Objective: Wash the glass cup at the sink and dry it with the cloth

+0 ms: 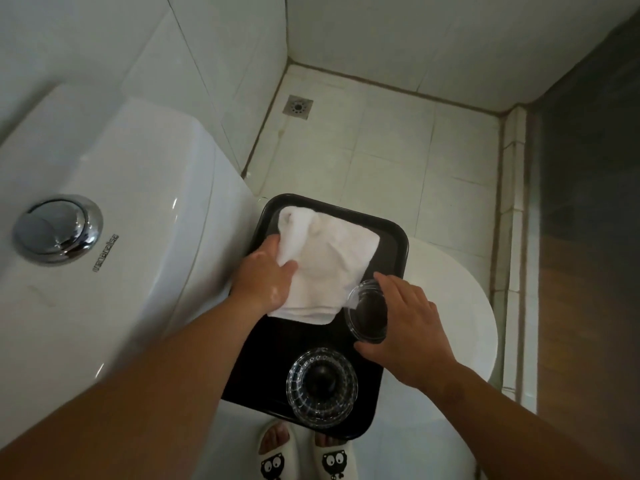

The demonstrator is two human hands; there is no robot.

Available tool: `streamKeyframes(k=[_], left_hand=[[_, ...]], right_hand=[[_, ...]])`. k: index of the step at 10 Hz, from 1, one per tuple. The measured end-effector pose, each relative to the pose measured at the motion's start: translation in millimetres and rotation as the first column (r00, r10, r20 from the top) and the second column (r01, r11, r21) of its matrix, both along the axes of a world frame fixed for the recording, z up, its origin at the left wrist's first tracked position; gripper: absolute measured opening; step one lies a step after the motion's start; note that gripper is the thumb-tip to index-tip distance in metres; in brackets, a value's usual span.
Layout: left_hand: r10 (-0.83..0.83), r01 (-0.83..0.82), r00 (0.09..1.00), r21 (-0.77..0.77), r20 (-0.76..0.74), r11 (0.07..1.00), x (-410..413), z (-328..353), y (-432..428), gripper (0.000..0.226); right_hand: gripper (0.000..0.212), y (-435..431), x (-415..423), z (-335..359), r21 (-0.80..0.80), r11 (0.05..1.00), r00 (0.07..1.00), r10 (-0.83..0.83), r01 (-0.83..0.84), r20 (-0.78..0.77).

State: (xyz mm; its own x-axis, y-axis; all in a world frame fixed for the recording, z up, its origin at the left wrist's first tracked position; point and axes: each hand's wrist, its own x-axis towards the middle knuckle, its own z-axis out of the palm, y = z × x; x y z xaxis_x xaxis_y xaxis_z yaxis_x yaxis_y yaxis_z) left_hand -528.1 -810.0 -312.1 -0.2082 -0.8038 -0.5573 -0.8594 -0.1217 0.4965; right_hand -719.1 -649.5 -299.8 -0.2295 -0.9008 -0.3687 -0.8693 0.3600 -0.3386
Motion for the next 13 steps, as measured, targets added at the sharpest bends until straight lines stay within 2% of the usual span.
streamKeyframes(k=[1,2,3,4,5,6,7,8,9,11,12,13], left_hand=[[-0.050,0.049,0.998,-0.015,-0.038,0.999,-12,-7,-9,0.051],[-0.033,0.031,0.996,-0.027,-0.083,0.999,-16,-7,-12,0.058],[0.013,-0.015,0.994,-0.013,-0.105,1.000,-7,1,-3,0.066],[0.149,-0.156,0.975,-0.027,-0.164,0.987,19,17,25,0.053],[0.451,-0.437,0.851,0.112,-0.271,0.892,58,28,71,0.027],[0.628,-0.566,0.731,0.277,-0.267,0.777,85,31,116,0.023],[0.709,-0.627,0.658,0.339,-0.252,0.702,96,22,133,0.024],[0.695,-0.629,0.669,0.298,-0.261,0.718,99,14,132,0.030],[0.717,-0.633,0.638,0.339,-0.282,0.696,97,11,127,0.032],[0.720,-0.611,0.631,0.387,-0.289,0.691,99,3,127,0.035],[0.730,-0.612,0.616,0.403,-0.297,0.680,101,4,128,0.031],[0.696,-0.597,0.669,0.368,-0.261,0.713,107,13,126,0.036]], right_hand=[[0.112,13,1,6,-0.040,0.998,0.999,-0.039,0.039,0.003],[0.113,21,9,14,-0.088,0.995,0.999,-0.050,0.051,0.011],[0.114,24,31,21,-0.106,0.994,0.999,-0.014,0.019,0.047],[0.110,21,64,25,-0.123,0.992,0.994,0.054,-0.042,0.097],[0.108,14,102,23,-0.094,0.990,0.984,0.121,-0.109,0.133],[0.107,1,136,13,-0.078,0.981,0.975,0.184,-0.175,0.124],[0.104,-11,159,-1,-0.065,0.970,0.968,0.240,-0.236,0.067],[0.102,-14,170,-12,-0.028,0.967,0.967,0.255,-0.254,0.011],[0.106,-12,171,-18,0.012,0.973,0.973,0.232,-0.232,-0.012],[0.114,-12,167,-20,0.041,0.969,0.968,0.247,-0.245,-0.038],[0.115,-10,162,-15,0.055,0.966,0.968,0.253,-0.252,-0.009],[0.108,2,152,6,0.098,0.967,0.972,0.235,-0.234,0.004]])
